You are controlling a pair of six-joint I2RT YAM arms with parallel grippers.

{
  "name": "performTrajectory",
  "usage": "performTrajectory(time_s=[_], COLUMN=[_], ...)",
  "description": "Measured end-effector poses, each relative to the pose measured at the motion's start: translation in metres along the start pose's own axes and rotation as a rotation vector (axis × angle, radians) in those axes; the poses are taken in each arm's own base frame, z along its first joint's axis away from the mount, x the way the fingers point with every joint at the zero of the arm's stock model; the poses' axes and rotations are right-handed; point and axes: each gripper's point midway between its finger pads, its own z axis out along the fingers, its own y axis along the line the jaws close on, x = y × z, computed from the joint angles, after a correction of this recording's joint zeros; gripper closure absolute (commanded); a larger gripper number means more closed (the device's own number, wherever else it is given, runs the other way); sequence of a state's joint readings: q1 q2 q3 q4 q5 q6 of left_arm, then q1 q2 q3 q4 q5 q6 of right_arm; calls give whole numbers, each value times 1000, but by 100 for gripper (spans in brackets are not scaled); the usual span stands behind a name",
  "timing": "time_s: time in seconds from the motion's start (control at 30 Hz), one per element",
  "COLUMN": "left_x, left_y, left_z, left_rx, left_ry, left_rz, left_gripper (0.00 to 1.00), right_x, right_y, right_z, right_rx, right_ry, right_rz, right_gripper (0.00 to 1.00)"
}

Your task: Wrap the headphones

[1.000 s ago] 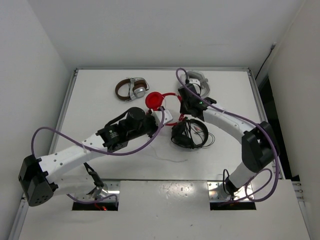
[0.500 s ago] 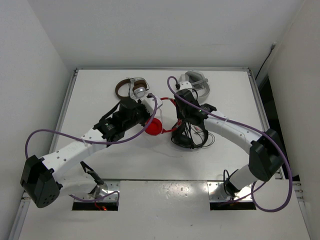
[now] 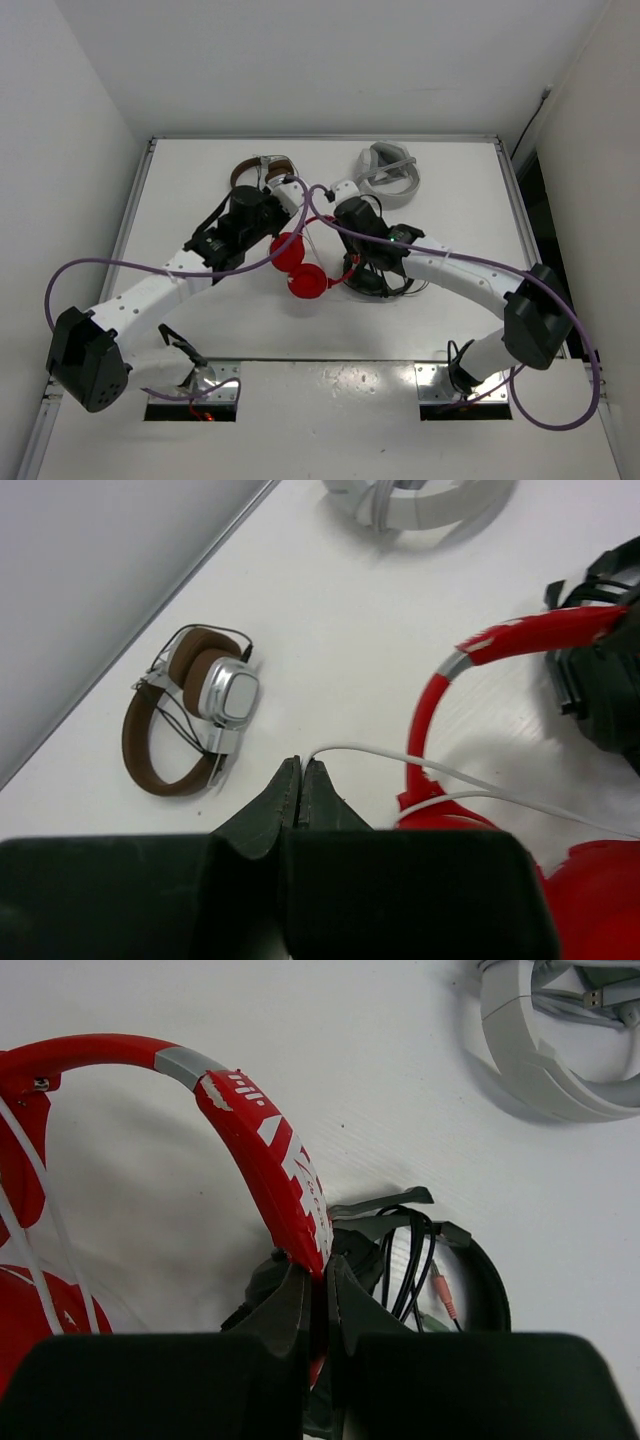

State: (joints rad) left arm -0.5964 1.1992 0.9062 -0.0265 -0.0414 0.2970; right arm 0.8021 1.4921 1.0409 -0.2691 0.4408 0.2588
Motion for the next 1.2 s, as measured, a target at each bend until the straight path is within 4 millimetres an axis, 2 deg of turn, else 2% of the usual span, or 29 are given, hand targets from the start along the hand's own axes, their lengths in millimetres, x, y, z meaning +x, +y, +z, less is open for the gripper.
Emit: performTrajectory(time_s=[0.13, 0.4, 0.67, 0.83, 1.0, 1.1, 1.2], left_x=[8, 30, 75, 86, 98, 110, 114], left_y=[14, 36, 46, 49, 46, 46, 41], left_z=[4, 13, 26, 24, 22, 17, 10], left_rx=[-40, -94, -67, -33, 0, 0, 11], left_ry=[21, 77, 181, 181, 180, 197, 190], left_rz=[10, 5, -56, -112, -175, -219, -256], left_gripper=[100, 100, 100, 81, 72, 67, 61], right_x=[2, -9, -9, -13, -15, -14, -14], right_y=[-2, -8, -7, -21, -39, -53, -66], right_z=[-1, -8, -8, -5, -3, -1, 0], right_rx=[-1, -46, -112, -109, -81, -58, -35], right_ry=[0, -30, -19, -14, -2, 11, 19], right_rz=[-23, 2, 32, 84, 128, 166, 208], right_gripper=[100, 100, 100, 100, 100, 100, 100])
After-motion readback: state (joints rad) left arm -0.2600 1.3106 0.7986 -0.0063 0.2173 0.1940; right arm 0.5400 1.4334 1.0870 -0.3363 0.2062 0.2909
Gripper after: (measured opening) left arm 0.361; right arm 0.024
